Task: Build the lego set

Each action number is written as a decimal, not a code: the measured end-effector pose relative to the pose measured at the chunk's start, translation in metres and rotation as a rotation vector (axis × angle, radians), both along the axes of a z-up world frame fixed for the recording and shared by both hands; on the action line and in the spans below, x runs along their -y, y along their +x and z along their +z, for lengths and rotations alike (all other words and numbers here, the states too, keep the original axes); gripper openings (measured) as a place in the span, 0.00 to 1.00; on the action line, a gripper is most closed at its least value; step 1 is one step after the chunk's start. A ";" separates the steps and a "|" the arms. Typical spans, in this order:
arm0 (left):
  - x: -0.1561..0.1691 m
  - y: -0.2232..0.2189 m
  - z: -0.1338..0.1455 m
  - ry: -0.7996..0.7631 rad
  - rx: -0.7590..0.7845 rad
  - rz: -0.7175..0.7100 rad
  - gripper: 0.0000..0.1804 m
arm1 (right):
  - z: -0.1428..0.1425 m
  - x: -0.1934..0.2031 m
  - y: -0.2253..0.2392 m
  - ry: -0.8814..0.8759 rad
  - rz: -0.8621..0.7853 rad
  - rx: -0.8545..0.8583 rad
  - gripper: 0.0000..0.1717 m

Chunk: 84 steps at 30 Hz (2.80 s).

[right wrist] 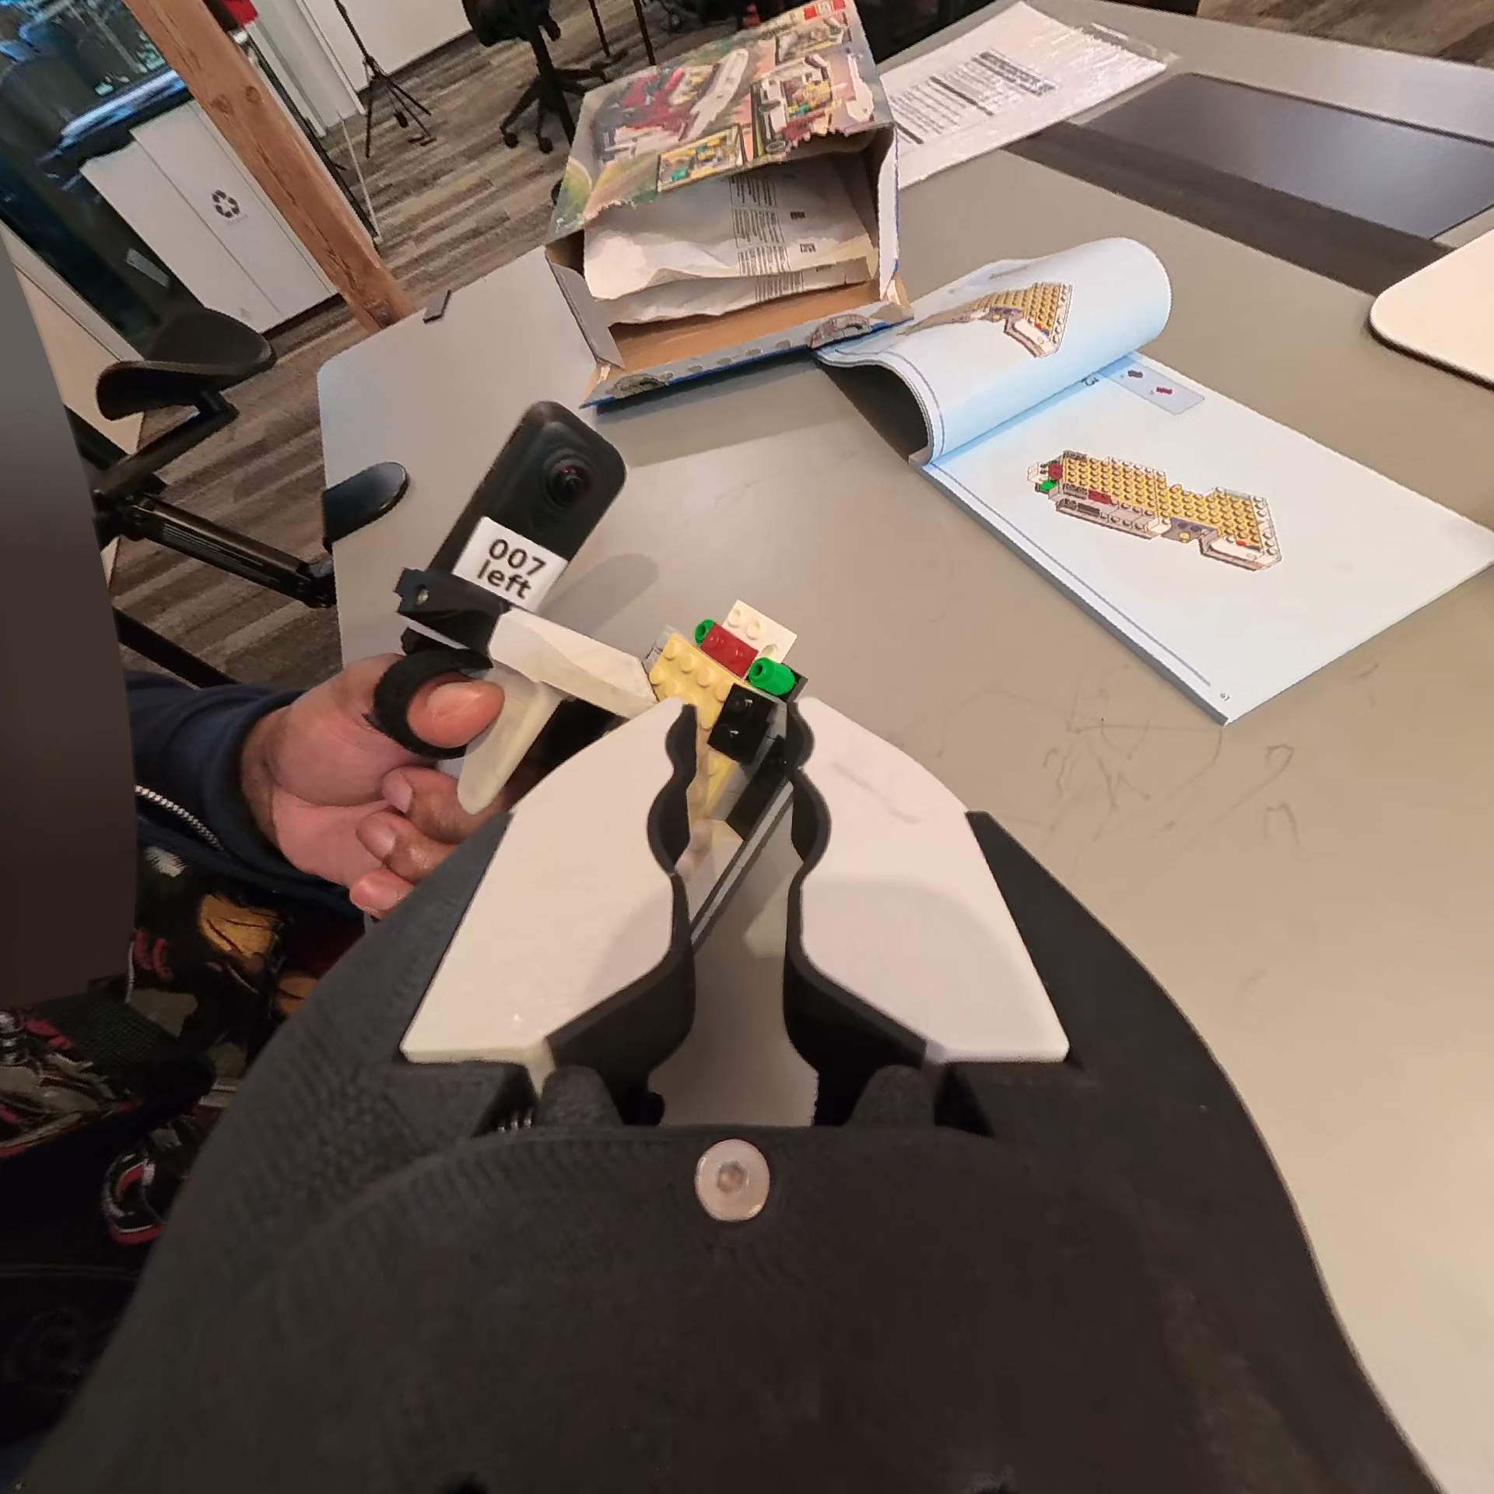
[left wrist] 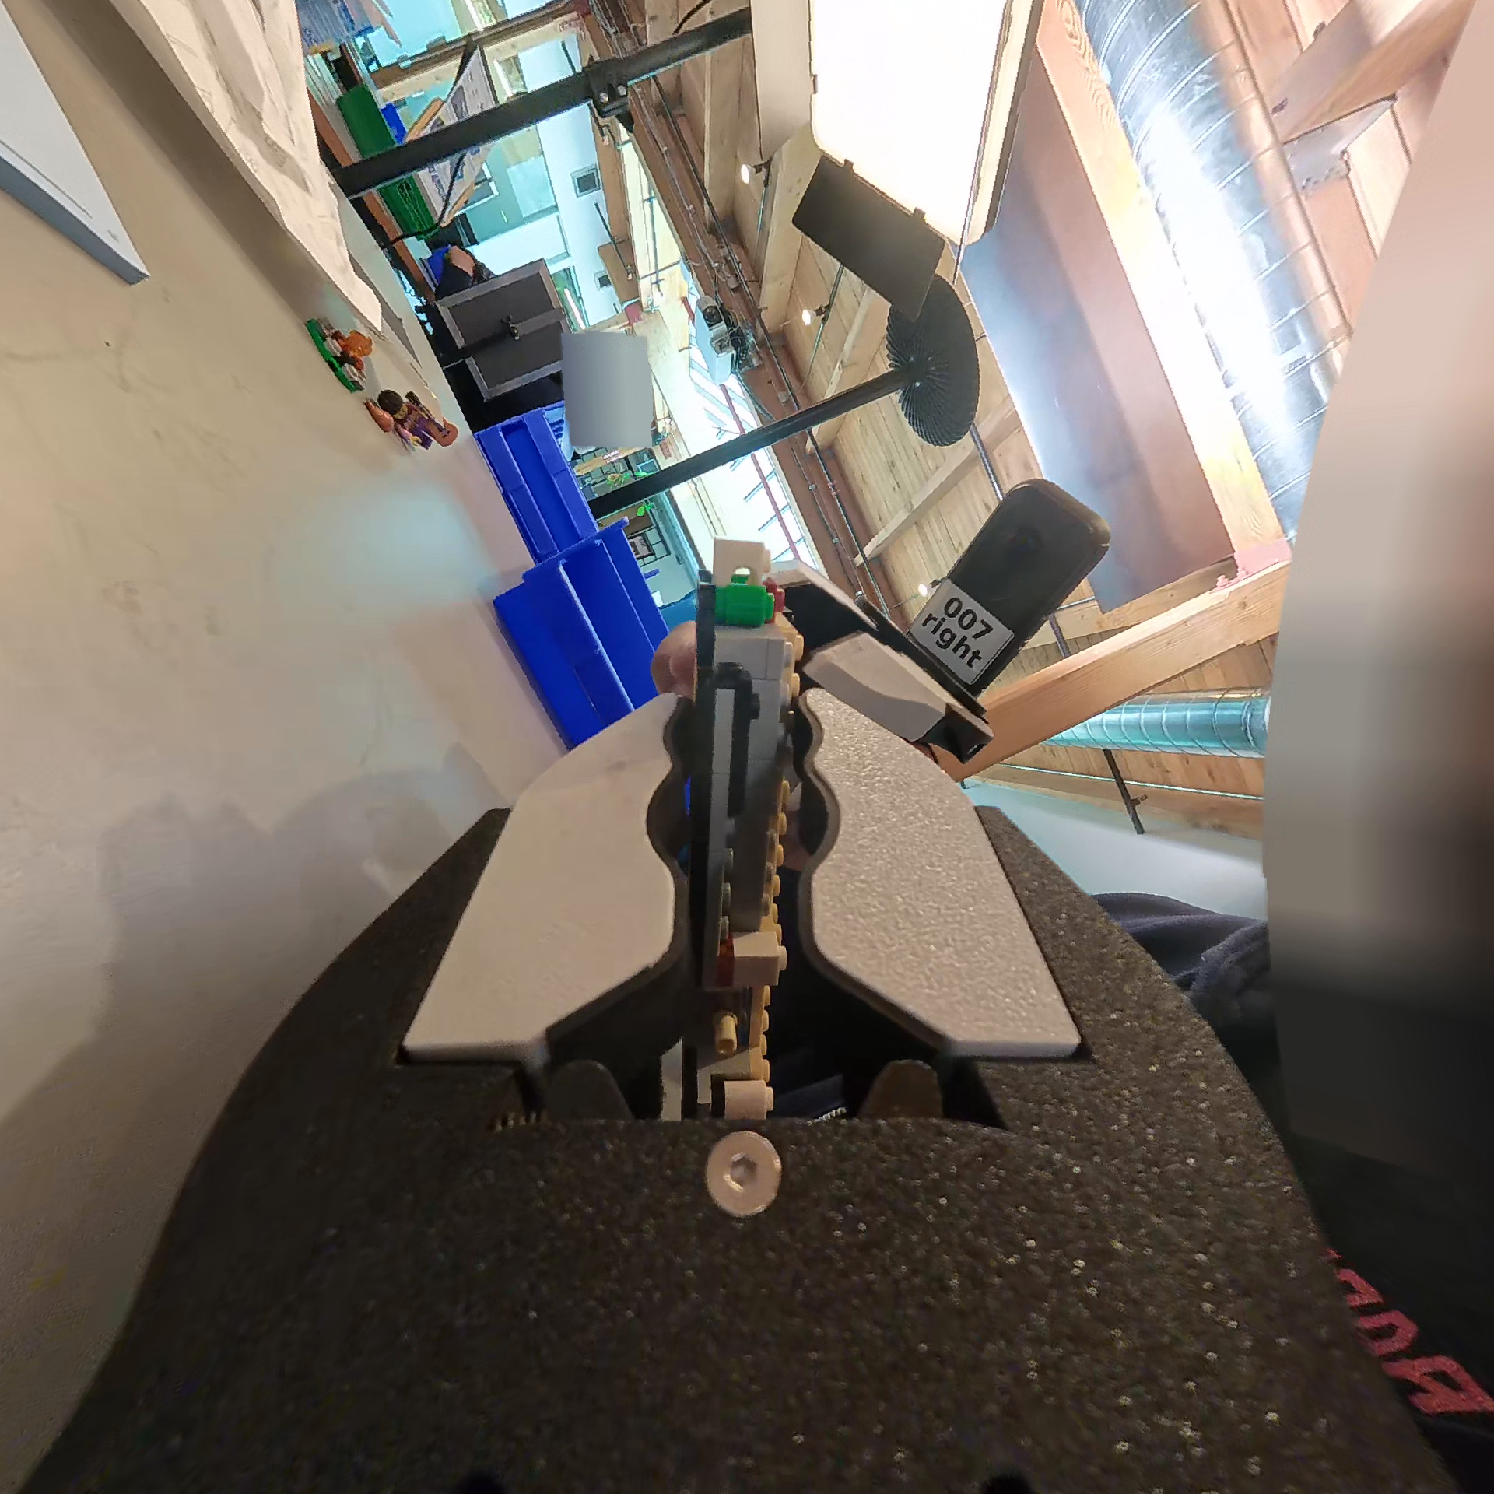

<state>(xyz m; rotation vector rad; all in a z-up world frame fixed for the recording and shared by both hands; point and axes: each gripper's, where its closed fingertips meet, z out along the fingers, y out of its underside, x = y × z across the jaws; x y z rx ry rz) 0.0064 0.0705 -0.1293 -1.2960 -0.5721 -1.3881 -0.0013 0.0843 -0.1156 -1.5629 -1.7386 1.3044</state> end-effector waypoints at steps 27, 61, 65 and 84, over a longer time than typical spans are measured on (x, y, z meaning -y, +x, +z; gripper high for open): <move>0.004 0.014 0.006 0.041 -0.047 -0.082 0.13 | -0.006 0.000 0.011 -0.288 0.301 0.191 0.22; 0.013 0.034 0.020 0.164 -0.297 -0.108 0.12 | 0.013 0.016 0.034 -0.249 0.389 0.061 0.12; 0.015 0.039 0.020 0.171 -0.326 -0.154 0.13 | 0.014 0.018 0.038 -0.222 0.414 0.048 0.12; 0.017 0.047 0.018 0.183 -0.335 -0.255 0.13 | 0.013 0.019 0.044 -0.227 0.395 0.016 0.11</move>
